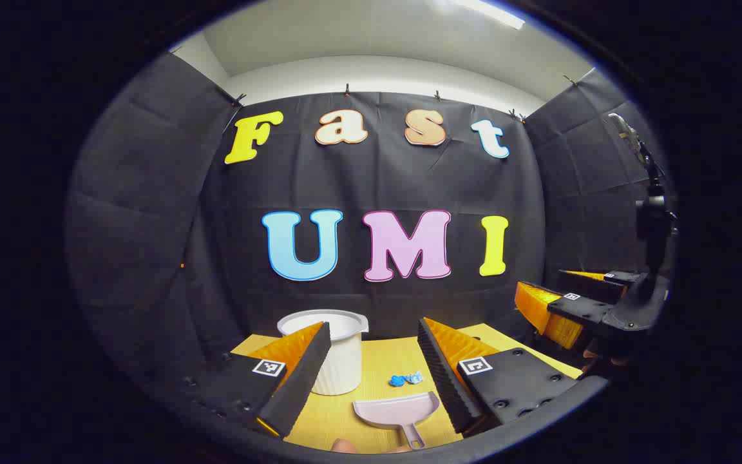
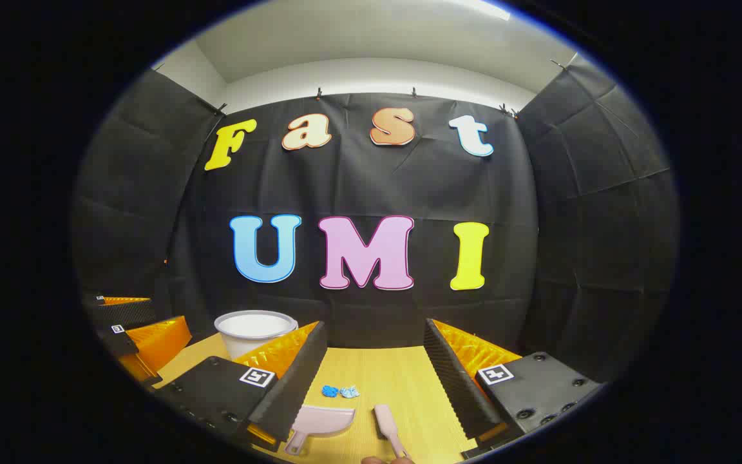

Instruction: Pick up the small broom and dustpan from the desktop, sweep the trash into the dustpan with the broom, and then empty the trash into the garbage bin.

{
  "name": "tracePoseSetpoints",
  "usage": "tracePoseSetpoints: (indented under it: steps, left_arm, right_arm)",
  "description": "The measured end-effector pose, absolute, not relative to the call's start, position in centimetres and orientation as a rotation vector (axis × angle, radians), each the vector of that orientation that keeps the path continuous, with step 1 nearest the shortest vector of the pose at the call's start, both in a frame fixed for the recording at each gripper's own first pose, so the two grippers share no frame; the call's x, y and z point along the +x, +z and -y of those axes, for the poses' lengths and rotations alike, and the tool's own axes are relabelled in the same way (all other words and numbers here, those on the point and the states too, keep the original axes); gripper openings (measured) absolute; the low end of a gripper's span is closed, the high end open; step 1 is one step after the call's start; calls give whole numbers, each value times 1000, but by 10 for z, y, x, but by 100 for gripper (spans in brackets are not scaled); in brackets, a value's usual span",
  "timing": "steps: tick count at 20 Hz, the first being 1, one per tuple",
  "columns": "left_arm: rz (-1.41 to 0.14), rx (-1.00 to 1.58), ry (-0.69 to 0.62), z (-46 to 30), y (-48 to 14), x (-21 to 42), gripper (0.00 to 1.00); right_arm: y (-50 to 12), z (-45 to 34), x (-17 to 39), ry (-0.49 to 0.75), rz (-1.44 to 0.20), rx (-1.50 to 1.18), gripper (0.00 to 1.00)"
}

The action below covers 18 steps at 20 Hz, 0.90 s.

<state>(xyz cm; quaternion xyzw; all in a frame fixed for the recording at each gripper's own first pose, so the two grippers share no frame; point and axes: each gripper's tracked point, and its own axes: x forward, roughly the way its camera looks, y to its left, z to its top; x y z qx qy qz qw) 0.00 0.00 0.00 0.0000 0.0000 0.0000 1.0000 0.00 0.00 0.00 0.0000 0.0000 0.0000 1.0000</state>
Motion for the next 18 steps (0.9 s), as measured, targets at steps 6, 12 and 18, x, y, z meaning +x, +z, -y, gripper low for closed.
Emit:
tracePoseSetpoints:
  steps: [6,12,18]
  left_arm:
    - [-21,-30,-15,8,-5,18,80]
    - [-43,-28,10,3,-9,31,80]
    - [-14,-32,15,-5,-6,22,80]
  right_arm:
    - [-8,7,13,1,-5,2,98]
    - [-9,1,19,21,-14,7,98]
    - [5,-9,9,30,41,8,98]
